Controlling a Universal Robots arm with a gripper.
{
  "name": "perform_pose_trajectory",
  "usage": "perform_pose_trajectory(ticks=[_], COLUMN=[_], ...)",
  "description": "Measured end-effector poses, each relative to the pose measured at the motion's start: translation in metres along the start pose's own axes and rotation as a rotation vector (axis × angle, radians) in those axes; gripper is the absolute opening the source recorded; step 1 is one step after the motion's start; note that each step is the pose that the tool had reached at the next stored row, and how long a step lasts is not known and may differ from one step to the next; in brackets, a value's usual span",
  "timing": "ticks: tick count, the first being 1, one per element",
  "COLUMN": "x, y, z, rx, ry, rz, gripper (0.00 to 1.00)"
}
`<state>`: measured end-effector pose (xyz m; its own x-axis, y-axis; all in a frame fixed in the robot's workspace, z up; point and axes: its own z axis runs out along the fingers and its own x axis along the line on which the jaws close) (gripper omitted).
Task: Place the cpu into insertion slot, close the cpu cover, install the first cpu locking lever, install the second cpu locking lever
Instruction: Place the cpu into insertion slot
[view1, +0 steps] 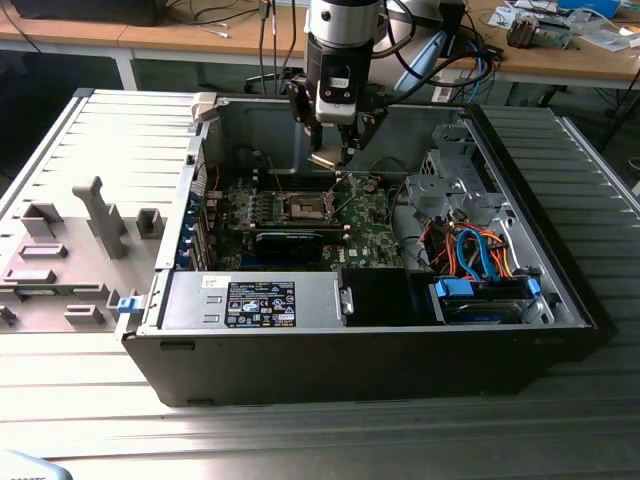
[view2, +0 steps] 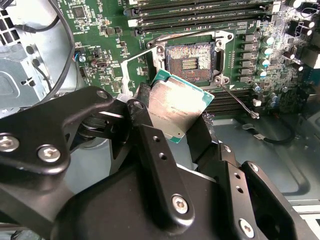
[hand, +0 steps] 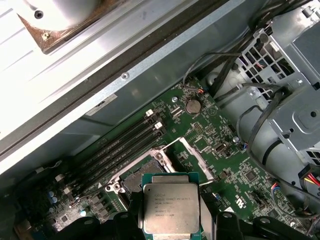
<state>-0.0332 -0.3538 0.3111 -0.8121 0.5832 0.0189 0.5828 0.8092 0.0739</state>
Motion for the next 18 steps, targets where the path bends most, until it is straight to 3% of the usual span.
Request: perform_pose_trajectory(ticks=[18], x=[0.0], y=[0.0], z=[0.0], rx=[-0.0003], ry=[-0.0011], rz=[0.014], gripper=[0.54])
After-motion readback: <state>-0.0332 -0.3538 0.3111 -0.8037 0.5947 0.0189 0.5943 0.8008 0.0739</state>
